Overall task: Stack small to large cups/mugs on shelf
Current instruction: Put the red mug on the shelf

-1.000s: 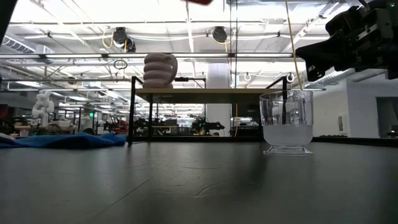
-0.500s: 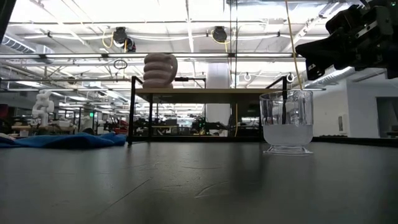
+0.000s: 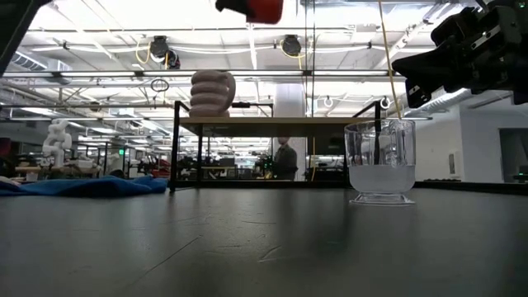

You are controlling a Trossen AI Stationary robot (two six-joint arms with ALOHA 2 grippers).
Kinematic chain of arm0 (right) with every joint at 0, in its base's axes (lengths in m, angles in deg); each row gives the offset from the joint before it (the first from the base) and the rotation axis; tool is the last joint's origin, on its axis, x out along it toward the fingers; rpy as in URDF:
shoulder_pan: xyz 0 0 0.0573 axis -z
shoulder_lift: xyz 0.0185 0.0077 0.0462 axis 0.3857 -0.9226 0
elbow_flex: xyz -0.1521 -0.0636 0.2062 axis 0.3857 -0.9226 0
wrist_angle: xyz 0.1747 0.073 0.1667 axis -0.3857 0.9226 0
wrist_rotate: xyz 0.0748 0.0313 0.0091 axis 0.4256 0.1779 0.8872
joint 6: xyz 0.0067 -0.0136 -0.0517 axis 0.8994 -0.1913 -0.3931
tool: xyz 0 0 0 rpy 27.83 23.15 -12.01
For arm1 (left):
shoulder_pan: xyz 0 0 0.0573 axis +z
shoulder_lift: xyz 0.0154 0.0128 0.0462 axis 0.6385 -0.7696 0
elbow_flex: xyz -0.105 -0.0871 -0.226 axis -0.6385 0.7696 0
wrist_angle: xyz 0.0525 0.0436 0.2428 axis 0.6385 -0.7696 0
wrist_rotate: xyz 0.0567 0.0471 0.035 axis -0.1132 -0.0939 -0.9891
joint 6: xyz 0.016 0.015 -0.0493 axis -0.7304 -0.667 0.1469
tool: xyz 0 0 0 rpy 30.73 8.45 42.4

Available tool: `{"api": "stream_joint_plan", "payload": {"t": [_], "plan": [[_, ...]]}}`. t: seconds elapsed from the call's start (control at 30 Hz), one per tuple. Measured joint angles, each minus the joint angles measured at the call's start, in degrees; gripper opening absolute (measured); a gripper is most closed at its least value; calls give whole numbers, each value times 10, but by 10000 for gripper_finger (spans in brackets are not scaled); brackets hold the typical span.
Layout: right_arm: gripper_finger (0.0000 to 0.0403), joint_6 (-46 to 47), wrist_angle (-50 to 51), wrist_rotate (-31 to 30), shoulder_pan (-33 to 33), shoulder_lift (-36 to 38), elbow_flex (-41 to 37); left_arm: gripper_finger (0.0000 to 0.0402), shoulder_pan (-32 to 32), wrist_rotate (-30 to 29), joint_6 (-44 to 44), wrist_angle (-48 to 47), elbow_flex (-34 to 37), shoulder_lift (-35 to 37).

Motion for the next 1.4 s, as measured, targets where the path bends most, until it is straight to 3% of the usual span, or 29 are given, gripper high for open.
{"api": "stream_joint_plan", "payload": {"t": [0.23,0.53,0.67,0.93,1.17,1.4], "plan": [[0,3,0,0,0,0,0,6,-7,53,4,-107,0,-37],[0,2,-5,0,0,0,0,5,-38,52,-37,-184,0,-85],[0,2,-10,0,0,0,0,5,-50,6,-56,-201,0,-108],[0,6,-22,0,0,0,0,5,-87,-145,-108,-242,0,-129],[0,6,-30,0,0,-4,0,5,-134,-188,-141,-256,-1,-128],[0,2,-31,0,0,-5,0,5,-154,-162,-139,-258,-1,-128]]}}
